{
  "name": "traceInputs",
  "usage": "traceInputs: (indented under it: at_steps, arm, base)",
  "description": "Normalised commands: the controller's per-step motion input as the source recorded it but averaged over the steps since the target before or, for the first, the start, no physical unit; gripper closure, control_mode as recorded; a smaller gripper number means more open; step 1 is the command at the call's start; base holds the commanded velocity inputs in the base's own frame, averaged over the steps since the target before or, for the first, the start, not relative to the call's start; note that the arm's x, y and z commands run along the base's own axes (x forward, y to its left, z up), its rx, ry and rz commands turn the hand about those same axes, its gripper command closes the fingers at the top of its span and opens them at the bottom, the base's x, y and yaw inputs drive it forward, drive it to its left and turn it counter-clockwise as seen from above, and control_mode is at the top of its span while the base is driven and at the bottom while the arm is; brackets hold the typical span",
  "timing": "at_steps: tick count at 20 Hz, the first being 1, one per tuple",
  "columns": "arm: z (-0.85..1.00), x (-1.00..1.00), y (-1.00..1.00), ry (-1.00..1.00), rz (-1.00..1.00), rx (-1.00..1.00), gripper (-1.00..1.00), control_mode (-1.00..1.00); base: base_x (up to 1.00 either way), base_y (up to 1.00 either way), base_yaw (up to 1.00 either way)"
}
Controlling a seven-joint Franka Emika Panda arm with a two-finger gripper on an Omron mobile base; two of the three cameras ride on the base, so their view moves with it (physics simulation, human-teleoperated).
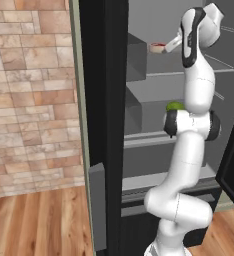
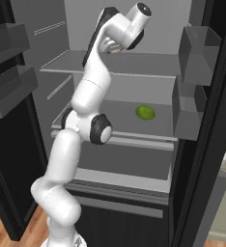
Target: Take the steak from the fridge and place it on the digital scale on the counter by the fridge. Wait a few seconds for a reading, then move it to the plate on the dining counter.
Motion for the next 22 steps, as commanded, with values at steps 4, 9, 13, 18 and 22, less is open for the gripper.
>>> traceInputs:
  at_steps: [4,9,13,18,22]
  arm:
    - [-0.07,-1.0,0.25,-0.21,-0.11,0.0,1.0,-1.0]
    - [-0.31,-1.0,0.24,-0.19,-0.12,0.0,1.0,-1.0]
    - [-0.53,-1.0,0.24,-0.16,-0.14,0.0,1.0,-1.0]
    - [-0.79,-1.0,0.26,-0.18,-0.15,0.0,1.0,-1.0]
    - [-0.87,-1.0,0.34,-0.19,-0.16,0.0,1.0,-1.0]
  base:
    - [0.0,0.0,0.0]
    - [0.0,0.0,0.0]
    - [0.0,0.0,0.0]
    - [0.0,0.0,0.0]
    - [0.0,0.0,0.0]
